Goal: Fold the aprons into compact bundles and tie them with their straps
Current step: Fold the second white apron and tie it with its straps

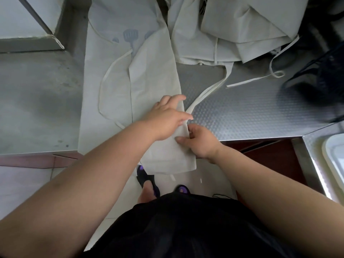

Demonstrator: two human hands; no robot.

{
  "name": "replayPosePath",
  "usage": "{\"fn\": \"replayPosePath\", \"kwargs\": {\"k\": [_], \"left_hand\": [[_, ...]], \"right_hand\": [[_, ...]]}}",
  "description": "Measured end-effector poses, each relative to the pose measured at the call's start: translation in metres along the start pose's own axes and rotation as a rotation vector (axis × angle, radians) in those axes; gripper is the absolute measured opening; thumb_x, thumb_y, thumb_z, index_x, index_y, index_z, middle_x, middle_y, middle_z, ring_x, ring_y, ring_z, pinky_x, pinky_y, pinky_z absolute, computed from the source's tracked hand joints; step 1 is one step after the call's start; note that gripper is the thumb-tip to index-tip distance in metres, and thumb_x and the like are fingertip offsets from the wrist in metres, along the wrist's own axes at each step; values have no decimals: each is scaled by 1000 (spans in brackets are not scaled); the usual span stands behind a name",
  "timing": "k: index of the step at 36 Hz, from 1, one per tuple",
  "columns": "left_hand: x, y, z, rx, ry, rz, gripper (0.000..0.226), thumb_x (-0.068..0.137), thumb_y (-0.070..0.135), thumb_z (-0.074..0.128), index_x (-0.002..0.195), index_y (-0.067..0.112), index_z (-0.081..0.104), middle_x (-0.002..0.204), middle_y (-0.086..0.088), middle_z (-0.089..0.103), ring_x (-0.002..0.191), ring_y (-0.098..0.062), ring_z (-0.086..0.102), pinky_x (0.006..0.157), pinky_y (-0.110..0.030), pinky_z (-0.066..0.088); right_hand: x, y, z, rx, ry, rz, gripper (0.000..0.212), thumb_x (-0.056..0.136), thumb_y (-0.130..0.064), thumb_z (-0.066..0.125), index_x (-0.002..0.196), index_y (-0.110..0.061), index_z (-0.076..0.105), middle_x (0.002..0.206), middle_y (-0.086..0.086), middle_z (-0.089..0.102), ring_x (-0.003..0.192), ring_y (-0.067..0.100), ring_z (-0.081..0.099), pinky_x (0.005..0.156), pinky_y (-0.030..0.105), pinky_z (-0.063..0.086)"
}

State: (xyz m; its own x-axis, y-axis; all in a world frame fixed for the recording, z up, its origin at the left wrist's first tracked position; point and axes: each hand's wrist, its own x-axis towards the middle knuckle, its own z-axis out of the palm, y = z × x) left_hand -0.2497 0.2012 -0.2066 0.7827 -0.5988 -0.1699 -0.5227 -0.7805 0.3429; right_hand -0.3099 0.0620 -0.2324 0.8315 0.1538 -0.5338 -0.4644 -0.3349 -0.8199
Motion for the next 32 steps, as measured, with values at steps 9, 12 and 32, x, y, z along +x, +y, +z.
{"fn": "replayPosePath", "kwargs": {"k": [9, 12, 32], "left_hand": [[23, -14, 2, -226, 101, -217, 23, 95, 22, 45, 105, 12, 61, 88, 15, 47, 80, -5, 46, 71, -18, 30], [20, -13, 8, -208, 88, -131, 19, 92, 11, 52, 102, 10, 68, 114, 2, 50, 99, -15, 50, 79, -15, 29], [16, -130, -79, -277, 308, -424, 28, 94, 14, 51, 118, 13, 64, 118, -10, 60, 99, -22, 62, 83, -16, 35]], "right_hand": [[-18, 10, 2, -53, -136, 243, 16, 95, -29, 55, 91, -13, 60, 85, 4, 62, 70, 19, 58, 68, 32, 59], [-19, 6, 2, -368, -246, 346, 45, 94, -51, 46, 104, -9, 56, 88, 4, 64, 73, 24, 59, 78, 37, 56], [106, -142, -21, -579, 276, -53, 27, 95, -35, 47, 104, -14, 62, 101, 6, 63, 100, 26, 57, 77, 26, 42]]}}
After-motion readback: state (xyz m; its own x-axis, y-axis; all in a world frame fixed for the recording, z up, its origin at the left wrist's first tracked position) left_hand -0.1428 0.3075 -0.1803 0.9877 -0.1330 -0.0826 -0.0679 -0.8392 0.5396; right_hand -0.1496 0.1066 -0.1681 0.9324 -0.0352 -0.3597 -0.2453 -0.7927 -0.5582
